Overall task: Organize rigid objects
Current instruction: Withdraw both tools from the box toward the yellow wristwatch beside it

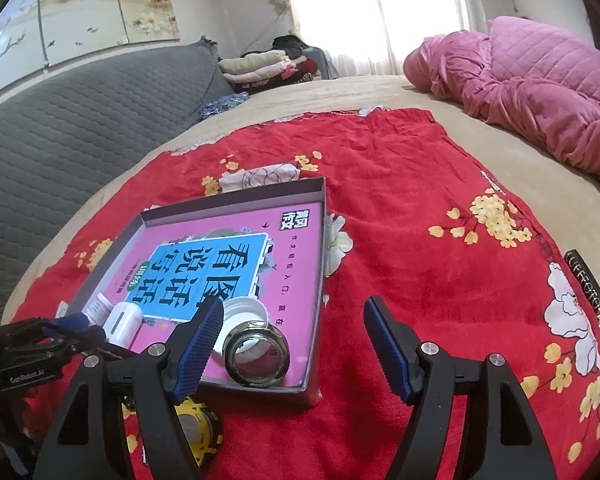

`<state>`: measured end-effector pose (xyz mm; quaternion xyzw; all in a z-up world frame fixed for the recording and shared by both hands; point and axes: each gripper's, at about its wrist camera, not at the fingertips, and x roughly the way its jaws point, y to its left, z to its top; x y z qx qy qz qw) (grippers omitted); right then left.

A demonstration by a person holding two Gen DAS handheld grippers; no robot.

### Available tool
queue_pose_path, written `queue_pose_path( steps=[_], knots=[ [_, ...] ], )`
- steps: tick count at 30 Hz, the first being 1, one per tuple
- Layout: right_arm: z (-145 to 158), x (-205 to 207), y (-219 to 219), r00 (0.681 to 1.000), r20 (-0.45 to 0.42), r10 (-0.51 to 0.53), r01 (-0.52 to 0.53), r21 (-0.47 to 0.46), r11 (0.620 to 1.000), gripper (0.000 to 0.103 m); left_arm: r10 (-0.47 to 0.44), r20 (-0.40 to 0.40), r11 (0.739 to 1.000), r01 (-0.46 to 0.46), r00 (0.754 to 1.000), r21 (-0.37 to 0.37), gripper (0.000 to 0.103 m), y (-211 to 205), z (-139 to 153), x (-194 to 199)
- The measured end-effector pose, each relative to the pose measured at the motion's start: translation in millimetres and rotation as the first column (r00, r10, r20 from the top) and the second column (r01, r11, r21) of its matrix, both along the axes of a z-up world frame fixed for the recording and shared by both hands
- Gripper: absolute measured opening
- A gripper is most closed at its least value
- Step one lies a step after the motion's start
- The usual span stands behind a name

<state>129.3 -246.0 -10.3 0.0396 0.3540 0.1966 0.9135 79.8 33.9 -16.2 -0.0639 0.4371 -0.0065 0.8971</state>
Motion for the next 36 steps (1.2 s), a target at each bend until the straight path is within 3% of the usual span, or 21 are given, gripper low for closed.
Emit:
queue_pose_path(
  steps=[22, 36],
  knots=[
    [20.5, -17.1, 1.0, 0.996, 0.072, 0.058, -0.063, 0.069, 0.996, 0.075, 0.006, 0.041, 1.0, -0.005, 0.999, -0.016, 0.053, 6.9, 26.9, -22.2],
    [30.7, -30.9, -18.6, 0.996, 0.088, -0.017, 0.01, 0.088, 0.996, 0.075, -0.006, 0.066, 1.0, 0.007, 0.998, -0.023, 0.053, 4.1, 39.7, -29.1]
  ],
)
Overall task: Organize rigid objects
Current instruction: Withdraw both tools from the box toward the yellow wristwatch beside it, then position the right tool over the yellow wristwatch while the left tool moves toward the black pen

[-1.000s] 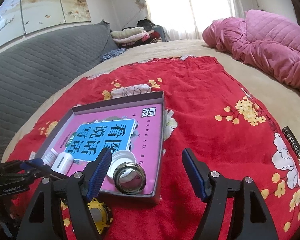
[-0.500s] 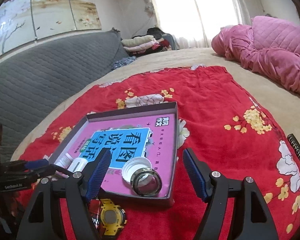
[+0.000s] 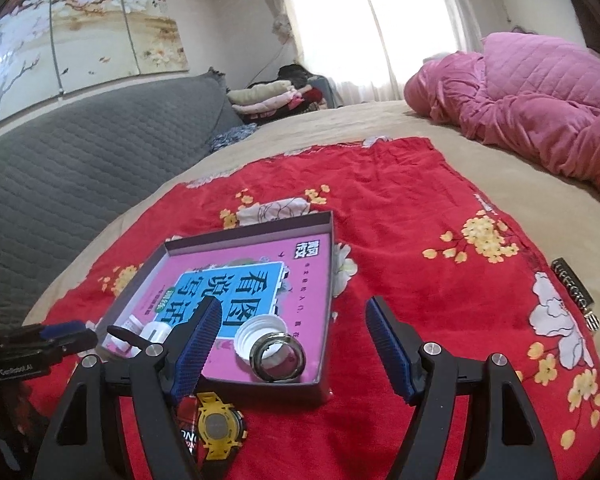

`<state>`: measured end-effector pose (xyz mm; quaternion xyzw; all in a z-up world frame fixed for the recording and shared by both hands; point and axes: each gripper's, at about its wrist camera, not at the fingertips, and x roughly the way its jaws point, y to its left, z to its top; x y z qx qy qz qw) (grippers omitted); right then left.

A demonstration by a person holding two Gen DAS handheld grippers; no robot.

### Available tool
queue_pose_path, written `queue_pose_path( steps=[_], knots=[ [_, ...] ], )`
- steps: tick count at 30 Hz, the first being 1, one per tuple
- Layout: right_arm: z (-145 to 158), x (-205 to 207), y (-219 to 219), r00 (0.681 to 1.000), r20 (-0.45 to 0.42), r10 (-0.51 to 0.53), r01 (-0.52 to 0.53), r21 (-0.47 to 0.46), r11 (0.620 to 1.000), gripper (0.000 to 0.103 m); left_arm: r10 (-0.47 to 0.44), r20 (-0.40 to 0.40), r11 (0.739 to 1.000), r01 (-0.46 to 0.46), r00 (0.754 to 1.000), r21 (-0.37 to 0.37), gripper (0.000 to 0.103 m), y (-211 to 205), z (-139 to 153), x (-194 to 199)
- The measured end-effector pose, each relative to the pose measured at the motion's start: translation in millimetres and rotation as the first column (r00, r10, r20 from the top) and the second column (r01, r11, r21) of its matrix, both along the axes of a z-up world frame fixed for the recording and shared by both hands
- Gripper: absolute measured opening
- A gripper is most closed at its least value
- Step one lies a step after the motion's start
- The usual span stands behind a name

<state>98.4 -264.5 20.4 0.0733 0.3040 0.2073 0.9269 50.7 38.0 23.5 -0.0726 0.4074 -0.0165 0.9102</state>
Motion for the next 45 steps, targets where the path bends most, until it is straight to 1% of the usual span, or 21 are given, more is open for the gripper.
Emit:
queue_pose_path(
  steps=[6, 20, 26, 31, 40, 45],
  knots=[
    [5.5, -8.3, 0.0, 1.0, 0.012, 0.002, -0.002, -0.004, 1.0, 0.075, -0.007, 0.003, 1.0, 0.007, 1.0, -0.003, 0.053, 0.8, 4.3, -3.9],
    [17.7, -37.6, 14.5, 0.998, 0.029, 0.05, -0.049, -0.038, 0.998, 0.076, -0.01, 0.008, 1.0, 0.01, 1.0, -0.018, 0.053, 10.7, 11.1, -16.8],
    [16.0, -47.5, 17.0, 0.998, 0.005, 0.055, -0.054, -0.067, 0.996, 0.076, -0.023, 0.006, 0.999, 0.023, 1.0, -0.023, 0.053, 9.1, 11.2, -23.6],
    [13.6, -53.1, 20.0, 0.998, -0.012, 0.065, -0.066, -0.079, 0.995, 0.076, -0.049, -0.002, 0.999, 0.049, 0.999, -0.005, 0.053, 3.0, 9.1, -28.2],
    [11.8, -64.3, 35.8, 0.994, -0.021, 0.108, -0.11, -0.135, 0.985, 0.076, -0.053, -0.028, 0.999, 0.053, 0.998, -0.009, 0.053, 1.7, 3.4, -31.3],
    [7.7, -67.1, 39.3, 0.992, -0.042, 0.115, -0.12, -0.153, 0.981, 0.076, -0.076, -0.044, 0.997, 0.076, 0.996, -0.002, 0.053, -3.5, -0.5, -33.5]
  ],
)
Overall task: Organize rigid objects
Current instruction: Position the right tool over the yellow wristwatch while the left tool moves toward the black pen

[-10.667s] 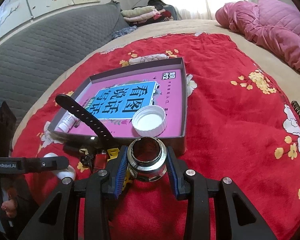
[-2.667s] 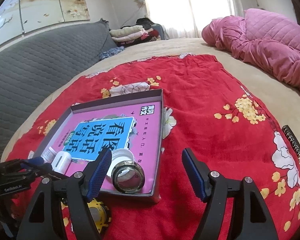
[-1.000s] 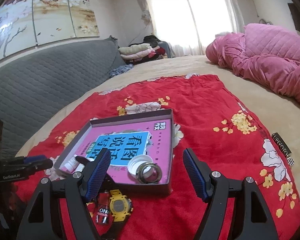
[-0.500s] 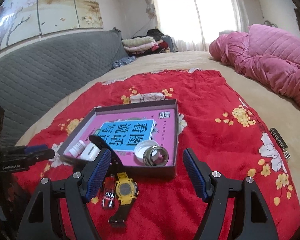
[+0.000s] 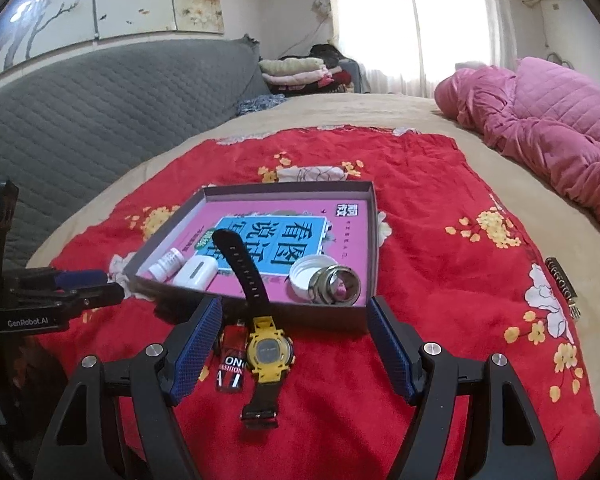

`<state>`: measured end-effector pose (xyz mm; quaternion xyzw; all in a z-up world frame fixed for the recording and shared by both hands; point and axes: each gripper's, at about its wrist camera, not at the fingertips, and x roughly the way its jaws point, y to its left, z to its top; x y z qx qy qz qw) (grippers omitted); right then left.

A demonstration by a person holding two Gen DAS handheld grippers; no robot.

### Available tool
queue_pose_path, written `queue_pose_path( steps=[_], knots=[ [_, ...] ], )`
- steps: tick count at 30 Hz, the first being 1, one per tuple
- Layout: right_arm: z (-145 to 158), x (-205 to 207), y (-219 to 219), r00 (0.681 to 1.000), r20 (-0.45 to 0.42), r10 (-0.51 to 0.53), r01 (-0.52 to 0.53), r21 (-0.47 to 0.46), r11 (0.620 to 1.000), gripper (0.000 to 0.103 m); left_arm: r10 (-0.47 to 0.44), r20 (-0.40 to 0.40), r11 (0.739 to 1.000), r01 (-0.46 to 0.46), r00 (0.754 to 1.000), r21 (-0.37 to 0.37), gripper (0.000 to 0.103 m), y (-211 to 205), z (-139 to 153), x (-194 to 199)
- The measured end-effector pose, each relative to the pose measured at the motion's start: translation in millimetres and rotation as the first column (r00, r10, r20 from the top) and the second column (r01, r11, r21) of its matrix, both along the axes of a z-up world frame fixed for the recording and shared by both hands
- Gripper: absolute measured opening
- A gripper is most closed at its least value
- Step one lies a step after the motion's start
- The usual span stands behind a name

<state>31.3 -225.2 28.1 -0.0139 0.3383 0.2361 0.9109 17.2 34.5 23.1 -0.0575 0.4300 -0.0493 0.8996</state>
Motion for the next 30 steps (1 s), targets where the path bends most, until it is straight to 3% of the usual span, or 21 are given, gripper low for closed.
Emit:
queue_pose_path(
  steps=[30],
  knots=[
    [-39.7, -1.7, 30.2, 0.986, -0.156, 0.062, -0.088, -0.159, 0.983, 0.076, -0.036, -0.029, 0.999, 0.036, 0.999, 0.002, 0.053, -12.0, -10.1, -3.8]
  ],
)
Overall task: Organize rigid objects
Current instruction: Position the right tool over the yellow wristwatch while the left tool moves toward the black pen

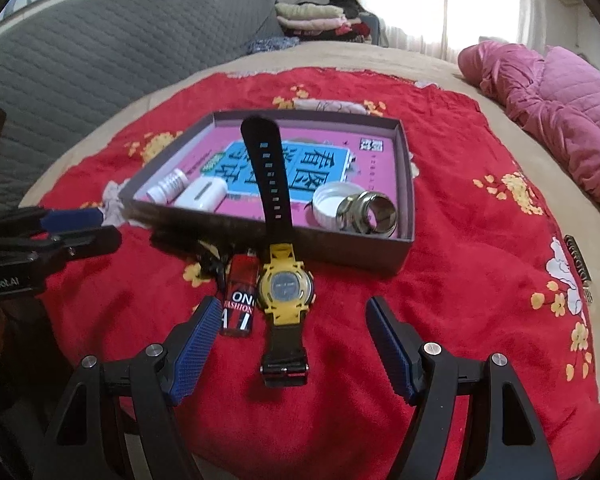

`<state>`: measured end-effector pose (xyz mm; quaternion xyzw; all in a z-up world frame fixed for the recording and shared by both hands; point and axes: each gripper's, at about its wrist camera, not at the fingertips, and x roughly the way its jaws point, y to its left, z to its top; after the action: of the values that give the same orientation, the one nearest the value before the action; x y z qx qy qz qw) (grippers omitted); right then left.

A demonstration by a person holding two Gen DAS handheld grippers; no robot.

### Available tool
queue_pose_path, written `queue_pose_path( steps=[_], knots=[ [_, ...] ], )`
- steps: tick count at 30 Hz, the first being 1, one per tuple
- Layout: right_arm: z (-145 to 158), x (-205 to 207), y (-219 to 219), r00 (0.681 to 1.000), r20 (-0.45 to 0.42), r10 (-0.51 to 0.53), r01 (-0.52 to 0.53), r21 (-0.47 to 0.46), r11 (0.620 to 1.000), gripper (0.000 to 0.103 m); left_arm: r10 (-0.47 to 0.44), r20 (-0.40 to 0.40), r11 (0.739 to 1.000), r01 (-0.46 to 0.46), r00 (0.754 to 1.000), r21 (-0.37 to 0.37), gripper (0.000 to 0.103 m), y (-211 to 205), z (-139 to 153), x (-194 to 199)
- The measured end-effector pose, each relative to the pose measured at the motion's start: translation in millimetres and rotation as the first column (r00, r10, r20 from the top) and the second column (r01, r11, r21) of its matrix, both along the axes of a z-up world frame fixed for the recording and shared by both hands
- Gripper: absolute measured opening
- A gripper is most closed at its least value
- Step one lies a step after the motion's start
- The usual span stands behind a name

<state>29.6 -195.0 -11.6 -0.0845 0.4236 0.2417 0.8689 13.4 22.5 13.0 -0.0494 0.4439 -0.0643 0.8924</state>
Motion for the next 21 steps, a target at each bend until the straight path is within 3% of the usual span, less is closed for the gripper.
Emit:
queue_pose_path(
  steps=[12, 21],
  knots=[
    [-26.3, 16.6, 4.5, 0.996, -0.083, -0.026, 0.021, -0.061, 0.998, 0.076, -0.006, -0.027, 1.0, 0.006, 1.0, -0.001, 0.053, -1.7, -8.5, 2.0],
    [-45.0, 31.0, 17.4, 0.997, -0.072, -0.012, 0.002, -0.129, 0.992, 0.076, -0.004, -0.043, 1.0, 0.005, 0.999, 0.009, 0.053, -1.9, -16.1, 3.8]
  ],
)
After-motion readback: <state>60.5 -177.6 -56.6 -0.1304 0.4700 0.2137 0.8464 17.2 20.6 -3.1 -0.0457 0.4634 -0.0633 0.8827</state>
